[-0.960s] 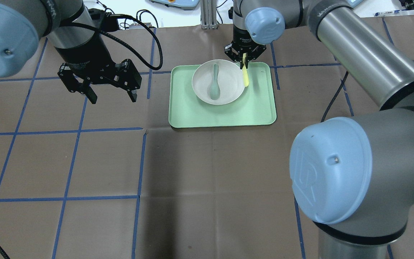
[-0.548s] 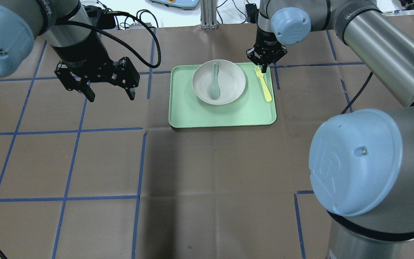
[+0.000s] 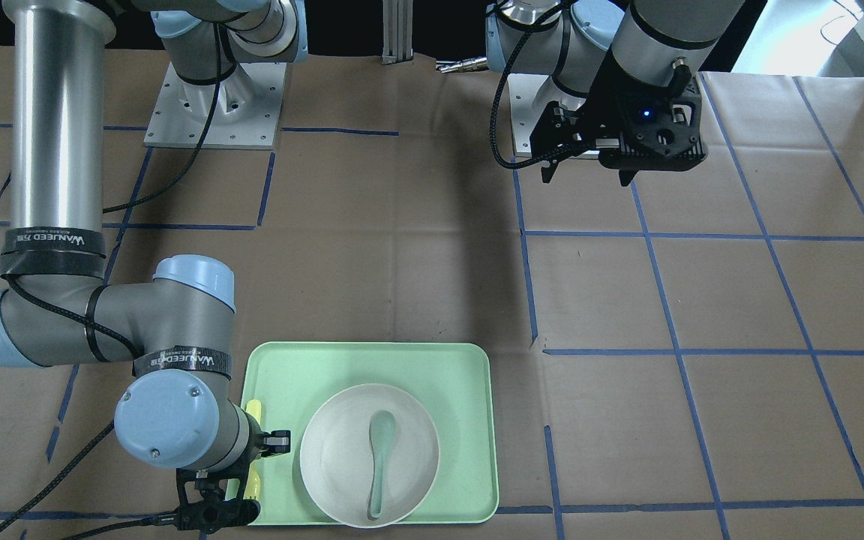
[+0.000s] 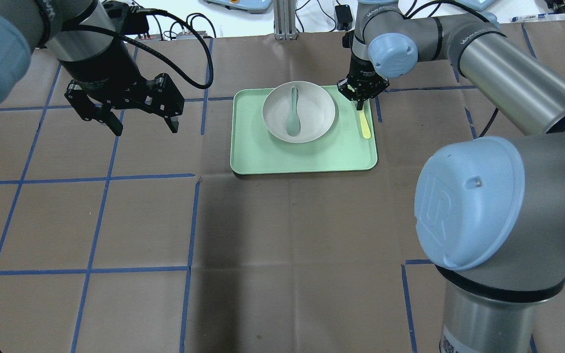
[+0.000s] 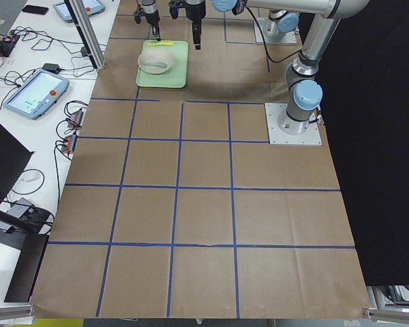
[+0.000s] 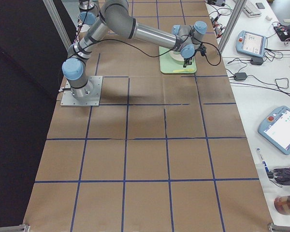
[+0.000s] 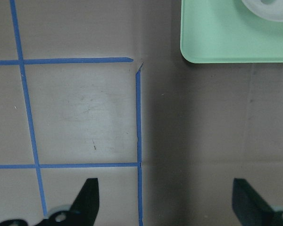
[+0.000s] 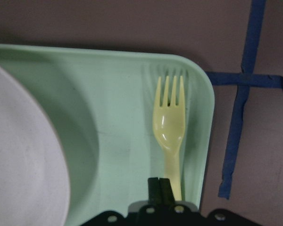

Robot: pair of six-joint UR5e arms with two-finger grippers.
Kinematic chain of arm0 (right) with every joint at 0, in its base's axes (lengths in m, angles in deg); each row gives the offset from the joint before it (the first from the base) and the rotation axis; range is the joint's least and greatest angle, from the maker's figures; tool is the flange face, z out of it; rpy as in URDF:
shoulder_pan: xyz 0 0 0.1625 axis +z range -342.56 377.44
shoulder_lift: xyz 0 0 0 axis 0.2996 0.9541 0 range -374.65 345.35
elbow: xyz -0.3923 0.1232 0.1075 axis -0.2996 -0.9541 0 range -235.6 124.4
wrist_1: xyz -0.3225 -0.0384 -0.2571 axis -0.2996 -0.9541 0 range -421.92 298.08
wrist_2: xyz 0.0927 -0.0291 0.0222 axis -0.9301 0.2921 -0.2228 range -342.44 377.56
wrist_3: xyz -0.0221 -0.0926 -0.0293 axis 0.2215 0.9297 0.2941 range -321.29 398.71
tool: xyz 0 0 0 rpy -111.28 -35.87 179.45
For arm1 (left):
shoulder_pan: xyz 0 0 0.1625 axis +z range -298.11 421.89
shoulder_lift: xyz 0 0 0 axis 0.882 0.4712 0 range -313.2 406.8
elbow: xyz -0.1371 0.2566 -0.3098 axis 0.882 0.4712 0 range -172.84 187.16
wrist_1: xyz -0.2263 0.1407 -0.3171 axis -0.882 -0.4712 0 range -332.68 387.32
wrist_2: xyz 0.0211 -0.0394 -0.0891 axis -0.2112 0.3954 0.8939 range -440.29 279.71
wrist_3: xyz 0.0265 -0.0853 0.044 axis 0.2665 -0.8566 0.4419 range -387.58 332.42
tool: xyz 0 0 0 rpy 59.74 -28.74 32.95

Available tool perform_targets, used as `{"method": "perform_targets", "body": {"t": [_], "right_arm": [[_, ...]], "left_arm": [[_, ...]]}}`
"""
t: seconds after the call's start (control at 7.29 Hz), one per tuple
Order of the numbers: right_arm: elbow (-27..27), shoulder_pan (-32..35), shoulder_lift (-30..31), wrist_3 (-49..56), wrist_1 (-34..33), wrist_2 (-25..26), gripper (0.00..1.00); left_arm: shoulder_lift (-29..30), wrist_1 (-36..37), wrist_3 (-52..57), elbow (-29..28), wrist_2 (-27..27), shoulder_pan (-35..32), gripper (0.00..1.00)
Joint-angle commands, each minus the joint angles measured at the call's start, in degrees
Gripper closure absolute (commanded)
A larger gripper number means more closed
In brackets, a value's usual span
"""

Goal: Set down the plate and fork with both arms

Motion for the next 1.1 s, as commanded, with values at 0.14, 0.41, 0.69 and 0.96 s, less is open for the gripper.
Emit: {"method": "perform_targets", "body": {"t": [0.14, 0.41, 0.69, 0.96], "right_arm": [[0.67, -0.16, 2.8, 0.34, 0.41, 0.22, 0.0], [2.42, -0.6, 10.16, 1.13, 6.45, 0.75, 0.0], [6.8, -1.22, 19.38, 3.67, 11.56, 1.19, 0.0], [14.52, -3.84, 30.54, 4.65, 11.58, 0.93, 0.0]], "left_arm": [[-2.85, 0.13, 0.19, 0.12, 0.37, 3.79, 0.0], [-3.03, 0.22, 0.28, 0.3, 0.2, 4.06, 0.0], [-2.94, 0.13, 0.28, 0.48, 0.03, 4.15, 0.0], [-3.2, 0.13, 0.28, 0.48, 0.03, 4.15, 0.0]]}}
